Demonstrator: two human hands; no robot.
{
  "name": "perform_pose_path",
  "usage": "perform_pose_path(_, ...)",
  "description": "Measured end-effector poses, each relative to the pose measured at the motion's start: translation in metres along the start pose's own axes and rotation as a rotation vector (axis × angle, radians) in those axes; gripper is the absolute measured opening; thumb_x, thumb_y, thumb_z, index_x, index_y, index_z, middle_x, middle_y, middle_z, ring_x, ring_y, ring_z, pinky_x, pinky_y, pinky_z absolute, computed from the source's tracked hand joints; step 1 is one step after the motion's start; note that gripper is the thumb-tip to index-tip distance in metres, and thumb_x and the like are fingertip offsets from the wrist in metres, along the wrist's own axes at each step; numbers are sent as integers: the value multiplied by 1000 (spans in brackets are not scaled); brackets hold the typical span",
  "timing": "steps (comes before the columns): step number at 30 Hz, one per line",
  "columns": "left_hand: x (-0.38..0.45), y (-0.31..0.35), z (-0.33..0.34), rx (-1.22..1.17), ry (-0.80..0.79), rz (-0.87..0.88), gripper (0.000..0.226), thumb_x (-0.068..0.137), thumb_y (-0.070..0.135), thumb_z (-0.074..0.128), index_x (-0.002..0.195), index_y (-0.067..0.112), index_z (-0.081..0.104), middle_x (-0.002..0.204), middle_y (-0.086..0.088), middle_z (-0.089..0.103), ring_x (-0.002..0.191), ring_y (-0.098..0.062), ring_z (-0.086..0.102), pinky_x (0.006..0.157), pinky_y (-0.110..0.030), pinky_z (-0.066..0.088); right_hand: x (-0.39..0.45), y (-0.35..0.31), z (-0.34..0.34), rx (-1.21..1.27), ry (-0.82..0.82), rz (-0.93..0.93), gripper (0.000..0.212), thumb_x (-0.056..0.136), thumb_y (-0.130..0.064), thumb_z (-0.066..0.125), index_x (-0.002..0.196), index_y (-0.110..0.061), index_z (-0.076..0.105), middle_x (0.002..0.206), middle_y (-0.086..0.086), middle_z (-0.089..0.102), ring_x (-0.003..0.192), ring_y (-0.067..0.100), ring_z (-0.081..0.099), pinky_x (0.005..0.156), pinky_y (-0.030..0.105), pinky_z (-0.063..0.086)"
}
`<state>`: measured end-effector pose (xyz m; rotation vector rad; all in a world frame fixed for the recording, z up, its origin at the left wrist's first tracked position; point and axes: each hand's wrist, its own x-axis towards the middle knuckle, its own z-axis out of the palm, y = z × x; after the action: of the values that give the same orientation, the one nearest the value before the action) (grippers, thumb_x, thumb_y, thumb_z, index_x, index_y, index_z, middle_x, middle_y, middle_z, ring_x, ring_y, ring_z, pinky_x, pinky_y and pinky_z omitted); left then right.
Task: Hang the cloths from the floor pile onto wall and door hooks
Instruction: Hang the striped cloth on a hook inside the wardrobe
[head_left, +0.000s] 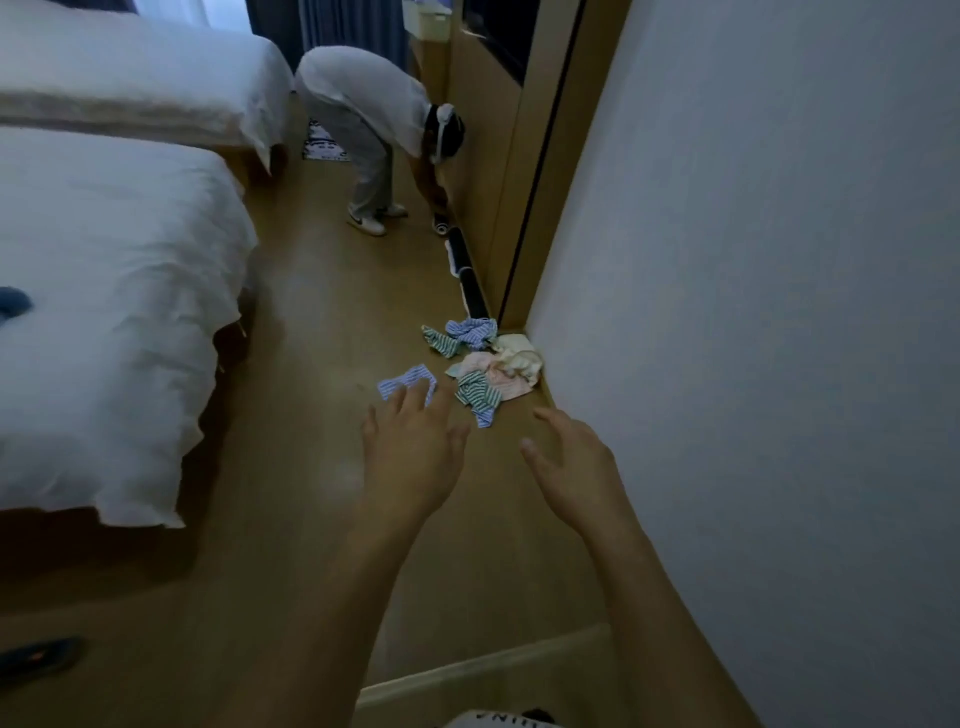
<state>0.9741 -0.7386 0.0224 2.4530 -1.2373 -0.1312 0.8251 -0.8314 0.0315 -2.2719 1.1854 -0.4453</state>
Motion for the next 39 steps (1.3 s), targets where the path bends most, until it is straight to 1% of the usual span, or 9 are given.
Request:
perform_pose_path(5, 40, 9, 24, -12, -28, 36, 45, 99, 43, 41, 143, 30, 39, 150, 4, 37, 141, -21, 29, 115, -48, 19, 38, 25, 8, 7, -22, 59, 44, 92, -37, 57, 135, -28, 51, 136, -3, 54, 123, 13, 48, 90, 16, 29)
perform_pose_path(13, 136, 28, 62, 48, -81, -68, 50, 99, 47, 38, 148, 34, 31, 157, 2, 27, 144, -22, 23, 117, -51, 15, 156, 55, 22, 80, -132, 6, 46, 93, -30, 58, 137, -22, 50, 137, 2, 53, 123, 17, 48, 87, 16, 31)
perform_pose_path(17, 189, 54, 76, 67, -92, -106, 50, 99, 47, 38, 147, 35, 31, 156, 2, 27, 144, -21, 23, 117, -50, 14, 219, 68, 13, 120, -194, -12, 47, 93, -27, 58, 139, -19, 49, 140, 1, 51, 128, 16, 45, 98, 22, 35)
perform_pose_path(19, 216, 69, 83, 71, -77, -115, 49, 99, 46, 38, 147, 34, 33, 155, 2, 29, 143, -20, 24, 117, -49, 14, 246, 78, 7, 140, -215, -21, 48, 94, -27, 58, 140, -19, 48, 142, 1, 50, 130, 15, 43, 99, 21, 34)
perform_pose_path(23, 263, 99, 101, 46, -73, -111, 50, 98, 45, 42, 146, 34, 33, 151, 3, 34, 141, -20, 27, 116, -51, 16, 294, 105, -5, 153, -214, 12, 48, 93, -31, 58, 139, -22, 49, 141, 2, 51, 127, 16, 46, 87, 14, 29)
perform_pose_path(26, 289, 114, 118, 48, -101, -91, 51, 98, 45, 43, 147, 33, 33, 151, 4, 34, 141, -21, 27, 115, -53, 18, 316, 124, -14, 138, -223, 8, 46, 93, -34, 58, 137, -24, 50, 137, 2, 54, 124, 17, 48, 87, 14, 29)
perform_pose_path(30, 329, 125, 135, 42, -128, -70, 50, 98, 45, 42, 146, 34, 33, 153, 2, 33, 142, -22, 26, 116, -54, 17, 351, 144, -22, 128, -180, 6, 43, 92, -28, 60, 134, -20, 54, 134, 3, 57, 122, 19, 51, 81, 11, 28)
perform_pose_path(33, 359, 126, 150, 28, -130, -54, 49, 98, 45, 43, 145, 33, 34, 152, 1, 34, 141, -22, 28, 115, -54, 18, 378, 156, -20, 105, -192, 42, 46, 93, -27, 57, 138, -21, 50, 139, 3, 53, 125, 19, 48, 91, 19, 34)
perform_pose_path(39, 437, 111, 181, -11, -164, -49, 48, 97, 44, 45, 143, 33, 37, 148, 4, 38, 138, -21, 32, 113, -56, 21, 449, 174, -3, 77, -235, 133, 46, 95, -35, 56, 139, -27, 48, 137, 5, 52, 124, 21, 48, 100, 28, 38)
